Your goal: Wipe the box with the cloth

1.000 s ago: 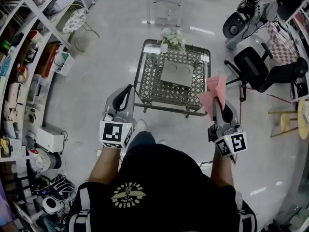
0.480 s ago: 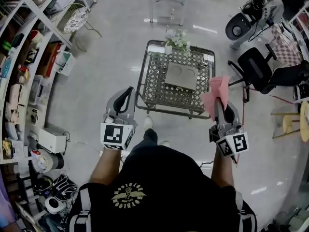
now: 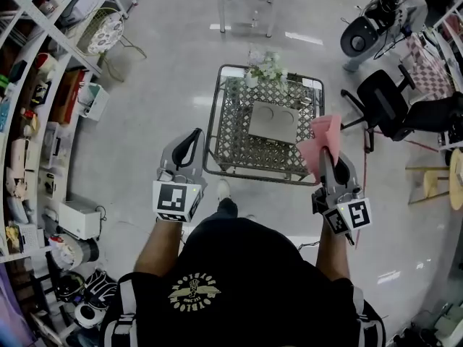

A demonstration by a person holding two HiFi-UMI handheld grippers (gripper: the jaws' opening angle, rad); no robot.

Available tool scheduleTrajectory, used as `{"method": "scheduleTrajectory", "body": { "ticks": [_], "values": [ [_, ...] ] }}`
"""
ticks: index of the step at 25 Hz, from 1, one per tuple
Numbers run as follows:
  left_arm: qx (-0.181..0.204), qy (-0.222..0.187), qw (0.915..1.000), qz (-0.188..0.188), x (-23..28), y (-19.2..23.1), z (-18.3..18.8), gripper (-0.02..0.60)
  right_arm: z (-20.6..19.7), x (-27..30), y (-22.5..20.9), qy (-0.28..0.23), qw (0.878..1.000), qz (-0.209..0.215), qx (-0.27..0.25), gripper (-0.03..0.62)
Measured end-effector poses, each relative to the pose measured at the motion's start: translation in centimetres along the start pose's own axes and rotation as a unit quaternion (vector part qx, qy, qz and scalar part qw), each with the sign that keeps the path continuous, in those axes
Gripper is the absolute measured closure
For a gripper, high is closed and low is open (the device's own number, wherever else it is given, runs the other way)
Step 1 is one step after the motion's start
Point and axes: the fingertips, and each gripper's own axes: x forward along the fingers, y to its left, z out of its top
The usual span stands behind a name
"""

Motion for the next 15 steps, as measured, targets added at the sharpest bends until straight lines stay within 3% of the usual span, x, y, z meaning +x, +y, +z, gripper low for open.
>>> {"method": "scheduleTrajectory", "body": {
  "ticks": [15],
  "values": [
    [-0.009,-0.024,0.9982,-0.055,7.9,6.0,1.3,0.581,0.3,7.4,-0.3,0.009,0.999,-0.044,-0.026,0.577]
  ]
}}
